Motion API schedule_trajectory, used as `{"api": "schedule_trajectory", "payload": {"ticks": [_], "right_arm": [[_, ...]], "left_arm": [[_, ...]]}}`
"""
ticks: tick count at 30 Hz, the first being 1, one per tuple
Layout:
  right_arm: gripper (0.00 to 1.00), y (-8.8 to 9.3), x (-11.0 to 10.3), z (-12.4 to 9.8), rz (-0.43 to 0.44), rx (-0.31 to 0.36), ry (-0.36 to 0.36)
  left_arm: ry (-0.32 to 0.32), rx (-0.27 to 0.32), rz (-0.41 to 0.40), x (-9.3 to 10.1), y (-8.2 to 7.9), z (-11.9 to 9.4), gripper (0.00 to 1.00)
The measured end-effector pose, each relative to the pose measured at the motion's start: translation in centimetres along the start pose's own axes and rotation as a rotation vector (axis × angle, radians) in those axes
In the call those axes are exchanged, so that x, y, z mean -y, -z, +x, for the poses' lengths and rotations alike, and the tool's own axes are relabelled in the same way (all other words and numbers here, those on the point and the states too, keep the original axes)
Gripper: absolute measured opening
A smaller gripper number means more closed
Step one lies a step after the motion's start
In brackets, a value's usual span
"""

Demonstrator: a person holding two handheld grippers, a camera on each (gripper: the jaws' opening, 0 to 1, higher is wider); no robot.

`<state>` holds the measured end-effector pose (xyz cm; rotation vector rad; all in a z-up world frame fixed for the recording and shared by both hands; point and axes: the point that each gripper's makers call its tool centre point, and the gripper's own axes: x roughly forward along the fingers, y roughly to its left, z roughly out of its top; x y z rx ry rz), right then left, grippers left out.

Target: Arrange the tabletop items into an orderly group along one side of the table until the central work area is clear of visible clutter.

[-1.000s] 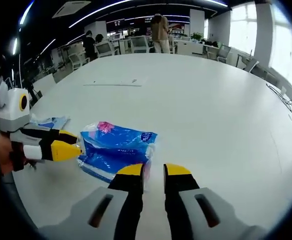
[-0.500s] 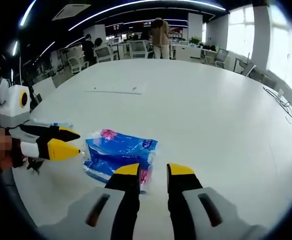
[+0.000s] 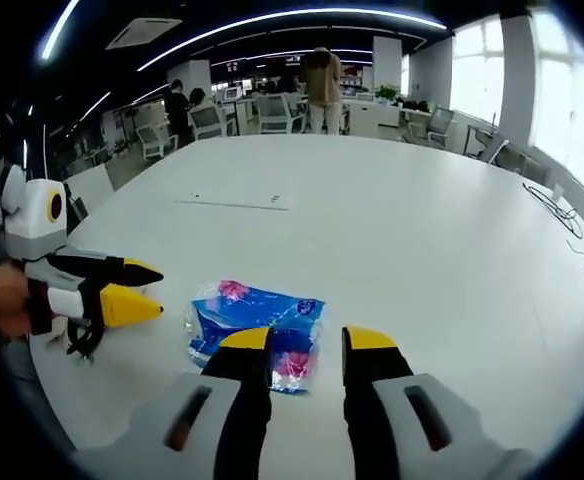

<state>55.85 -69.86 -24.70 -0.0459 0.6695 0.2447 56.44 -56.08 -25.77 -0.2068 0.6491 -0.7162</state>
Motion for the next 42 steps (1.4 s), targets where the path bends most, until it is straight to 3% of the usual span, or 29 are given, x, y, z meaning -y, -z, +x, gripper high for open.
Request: {"api": "schedule_trajectory", "payload": {"ticks": [12, 27, 42], "right_arm": [[0.31, -1.0, -1.9, -1.5, 0.019, 0.036, -0.016], [0.38, -2.0, -5.0, -2.9, 0.028, 0.063, -0.057], [0.38, -2.8, -8.3, -3.7, 0.015, 0.080, -0.102]], "left_arm": [[0.003, 0.025, 0.034, -0.6, -1.8, -2.3, 0.49], [-0.014, 0.042, 0.056, -2.0, -2.8, -5.8, 0.52], [-0.070, 0.076, 0.066, -4.7, -3.8, -10.4, 0.53]]}}
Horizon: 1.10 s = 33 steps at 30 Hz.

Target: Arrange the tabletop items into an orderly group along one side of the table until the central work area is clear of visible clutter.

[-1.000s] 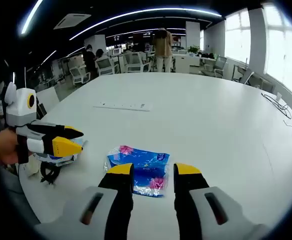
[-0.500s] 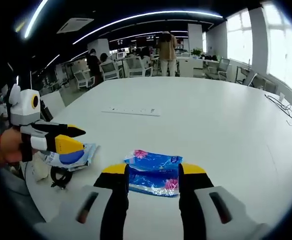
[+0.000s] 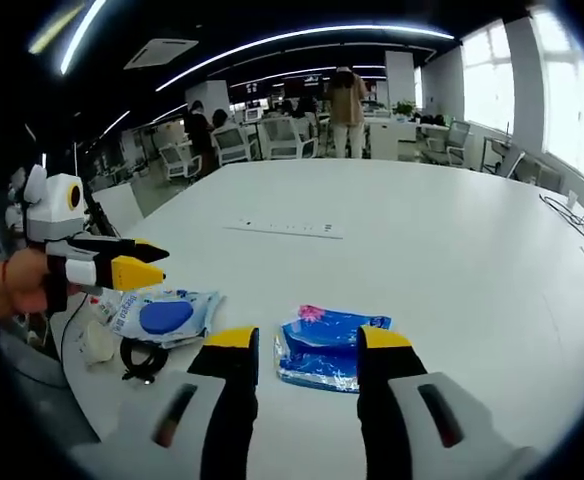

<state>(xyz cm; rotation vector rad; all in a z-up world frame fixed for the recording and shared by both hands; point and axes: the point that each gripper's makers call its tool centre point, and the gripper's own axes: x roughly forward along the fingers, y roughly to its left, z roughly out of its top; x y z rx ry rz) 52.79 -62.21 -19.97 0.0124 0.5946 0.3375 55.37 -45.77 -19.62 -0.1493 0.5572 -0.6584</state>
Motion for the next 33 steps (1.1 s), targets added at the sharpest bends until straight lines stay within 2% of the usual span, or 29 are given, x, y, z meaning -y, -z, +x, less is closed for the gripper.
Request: {"api": "schedule_trajectory", "payload": {"ticks": [16, 26, 33], "right_arm": [[0.36, -0.1, -3.9, 0.6, -0.024, -0.003, -0.050], [0.36, 0.1, -6.8, 1.4, -0.046, -0.022, -0.096], [0.35, 0.2, -8.4, 2.3, -0.060, -0.035, -0.121]], "left_arm": [[-0.089, 0.015, -0.014, -4.3, 0.7, -5.6, 0.53], [-0.136, 0.040, -0.041, -6.1, 1.2, -8.9, 0.53], [-0.169, 0.042, -0.059, -7.3, 2.1, -10.8, 0.53]]}}
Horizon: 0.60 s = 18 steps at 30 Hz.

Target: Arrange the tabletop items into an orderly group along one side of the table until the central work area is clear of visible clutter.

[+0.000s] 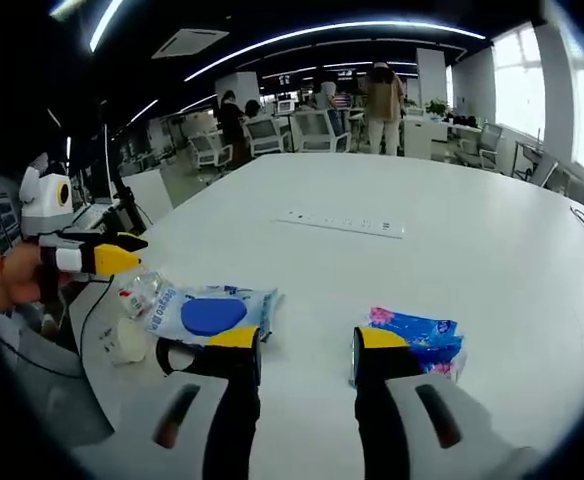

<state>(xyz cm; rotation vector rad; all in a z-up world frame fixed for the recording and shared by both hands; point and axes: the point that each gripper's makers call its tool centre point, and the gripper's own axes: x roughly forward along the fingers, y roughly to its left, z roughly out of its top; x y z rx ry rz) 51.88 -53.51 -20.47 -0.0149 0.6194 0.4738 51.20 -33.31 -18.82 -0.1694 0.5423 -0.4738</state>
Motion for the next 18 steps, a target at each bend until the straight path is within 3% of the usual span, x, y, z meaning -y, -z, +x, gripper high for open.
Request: {"api": "schedule_trajectory", "payload": {"ticks": [18], "right_arm": [[0.34, 0.5, -2.5, 2.3, -0.029, -0.041, -0.054]], "left_arm": [[-0.092, -0.028, -0.052, -3.3, 2.8, -2.5, 0.52]]}}
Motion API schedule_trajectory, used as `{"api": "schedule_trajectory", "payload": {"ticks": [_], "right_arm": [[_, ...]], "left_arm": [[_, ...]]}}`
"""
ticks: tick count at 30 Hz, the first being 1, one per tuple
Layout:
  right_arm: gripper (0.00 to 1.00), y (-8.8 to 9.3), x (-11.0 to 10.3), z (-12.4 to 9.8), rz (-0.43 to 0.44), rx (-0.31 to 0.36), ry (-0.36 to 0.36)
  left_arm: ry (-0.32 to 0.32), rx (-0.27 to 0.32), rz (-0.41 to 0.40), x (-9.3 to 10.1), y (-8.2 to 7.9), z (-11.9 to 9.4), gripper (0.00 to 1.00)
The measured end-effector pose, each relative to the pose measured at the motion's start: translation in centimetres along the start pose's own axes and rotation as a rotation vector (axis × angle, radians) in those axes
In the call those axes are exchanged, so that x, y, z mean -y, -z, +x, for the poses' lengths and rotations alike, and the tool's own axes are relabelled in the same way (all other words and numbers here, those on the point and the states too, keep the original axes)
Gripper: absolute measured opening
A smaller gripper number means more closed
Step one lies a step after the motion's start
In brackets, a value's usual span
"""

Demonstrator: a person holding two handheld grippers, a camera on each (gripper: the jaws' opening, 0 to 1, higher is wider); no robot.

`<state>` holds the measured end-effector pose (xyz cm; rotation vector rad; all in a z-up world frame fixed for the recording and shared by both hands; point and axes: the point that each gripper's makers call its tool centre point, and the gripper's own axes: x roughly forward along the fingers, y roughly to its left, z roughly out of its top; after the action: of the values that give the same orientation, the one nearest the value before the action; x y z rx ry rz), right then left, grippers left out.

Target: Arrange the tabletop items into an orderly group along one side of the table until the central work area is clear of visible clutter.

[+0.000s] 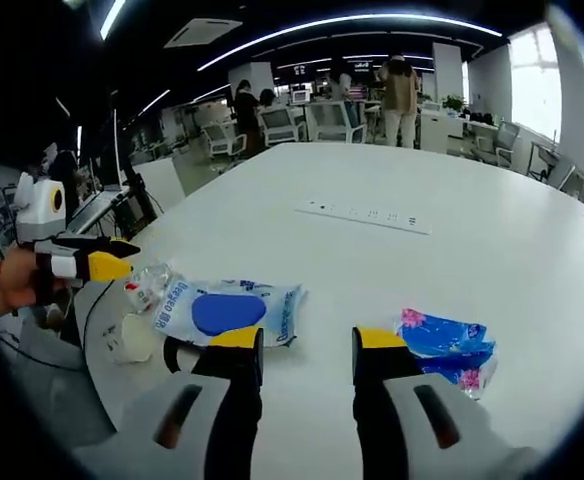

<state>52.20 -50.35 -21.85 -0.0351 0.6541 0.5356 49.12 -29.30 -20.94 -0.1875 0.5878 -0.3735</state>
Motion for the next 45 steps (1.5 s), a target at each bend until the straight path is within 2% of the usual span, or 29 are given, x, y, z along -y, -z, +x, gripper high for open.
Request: {"api": "schedule_trajectory", "payload": {"ticks": [12, 18, 29, 45], "right_arm": [[0.32, 0.5, -0.8, 1.5, -0.008, -0.025, -0.023], [0.32, 0.8, -1.1, 2.4, -0.008, -0.042, -0.036], [0.30, 1.8, -1.4, 4.4, -0.007, -0.075, -0.054], [0.27, 2.9, -1.0, 7.1, 0.014, -0.116, -0.068]], "left_arm": [[-0.046, -0.058, -0.043, -1.2, 2.2, -0.1, 0.51], [-0.063, -0.076, -0.073, -1.8, 2.8, 0.2, 0.50], [-0.090, -0.131, -0.131, -2.7, 4.6, 1.5, 0.46], [-0.122, -0.198, -0.175, -3.8, 6.1, 3.2, 0.40]]}}
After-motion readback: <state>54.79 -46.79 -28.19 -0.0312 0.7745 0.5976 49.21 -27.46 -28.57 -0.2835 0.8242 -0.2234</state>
